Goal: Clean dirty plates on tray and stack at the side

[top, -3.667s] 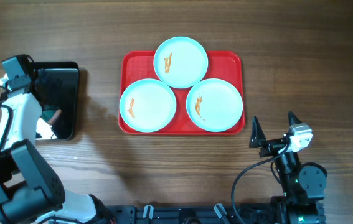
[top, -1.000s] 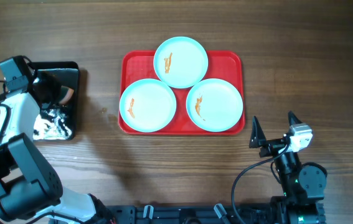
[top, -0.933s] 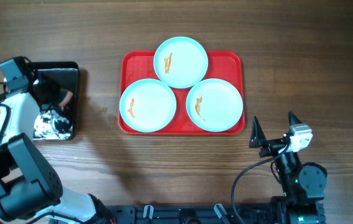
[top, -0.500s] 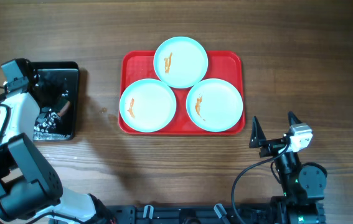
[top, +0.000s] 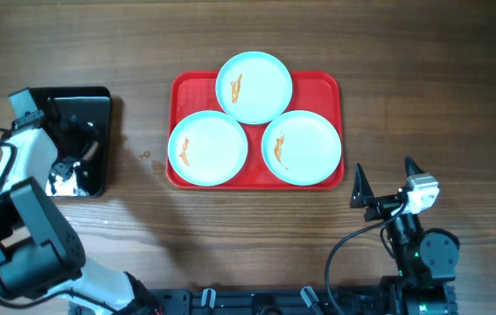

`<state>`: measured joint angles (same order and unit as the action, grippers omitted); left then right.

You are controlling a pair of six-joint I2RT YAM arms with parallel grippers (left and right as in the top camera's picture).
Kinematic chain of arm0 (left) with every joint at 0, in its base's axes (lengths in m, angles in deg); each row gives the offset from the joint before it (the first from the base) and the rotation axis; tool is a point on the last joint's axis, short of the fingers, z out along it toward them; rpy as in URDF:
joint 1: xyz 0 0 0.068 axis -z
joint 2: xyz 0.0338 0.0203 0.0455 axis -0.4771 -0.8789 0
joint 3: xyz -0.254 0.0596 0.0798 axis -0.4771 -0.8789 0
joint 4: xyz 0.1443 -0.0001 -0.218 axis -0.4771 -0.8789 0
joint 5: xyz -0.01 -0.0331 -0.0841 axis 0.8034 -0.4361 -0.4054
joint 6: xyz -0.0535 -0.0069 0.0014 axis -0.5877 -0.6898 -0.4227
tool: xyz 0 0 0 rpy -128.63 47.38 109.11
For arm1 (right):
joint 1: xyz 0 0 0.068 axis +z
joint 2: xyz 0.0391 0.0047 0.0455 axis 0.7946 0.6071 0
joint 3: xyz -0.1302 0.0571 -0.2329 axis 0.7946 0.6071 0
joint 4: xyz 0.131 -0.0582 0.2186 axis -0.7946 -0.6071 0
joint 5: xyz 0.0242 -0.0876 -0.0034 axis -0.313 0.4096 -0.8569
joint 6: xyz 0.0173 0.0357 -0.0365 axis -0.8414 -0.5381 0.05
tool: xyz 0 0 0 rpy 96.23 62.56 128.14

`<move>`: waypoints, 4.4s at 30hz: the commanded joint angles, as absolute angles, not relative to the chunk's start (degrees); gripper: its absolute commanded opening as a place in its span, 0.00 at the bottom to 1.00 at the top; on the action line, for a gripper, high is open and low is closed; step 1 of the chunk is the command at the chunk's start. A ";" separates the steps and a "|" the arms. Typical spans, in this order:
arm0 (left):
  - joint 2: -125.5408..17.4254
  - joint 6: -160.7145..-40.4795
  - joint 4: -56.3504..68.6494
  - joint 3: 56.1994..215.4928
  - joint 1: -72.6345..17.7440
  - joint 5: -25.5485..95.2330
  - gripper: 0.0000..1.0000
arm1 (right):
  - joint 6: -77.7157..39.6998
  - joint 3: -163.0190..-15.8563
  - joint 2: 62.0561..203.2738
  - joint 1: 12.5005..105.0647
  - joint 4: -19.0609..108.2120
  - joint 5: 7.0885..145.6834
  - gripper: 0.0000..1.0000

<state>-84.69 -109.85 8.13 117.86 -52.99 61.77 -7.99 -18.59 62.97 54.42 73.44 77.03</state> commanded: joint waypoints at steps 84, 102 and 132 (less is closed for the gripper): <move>-87.44 -109.57 21.48 117.84 -53.16 65.99 0.92 | -7.18 -17.67 62.17 54.14 73.70 78.06 1.00; -90.00 -109.53 22.14 117.84 -53.16 66.71 0.45 | -7.18 -17.67 62.17 54.14 73.70 78.06 1.00; -81.04 -109.61 15.76 117.86 -53.16 67.02 1.00 | -7.18 -17.67 62.17 54.14 73.70 78.06 1.00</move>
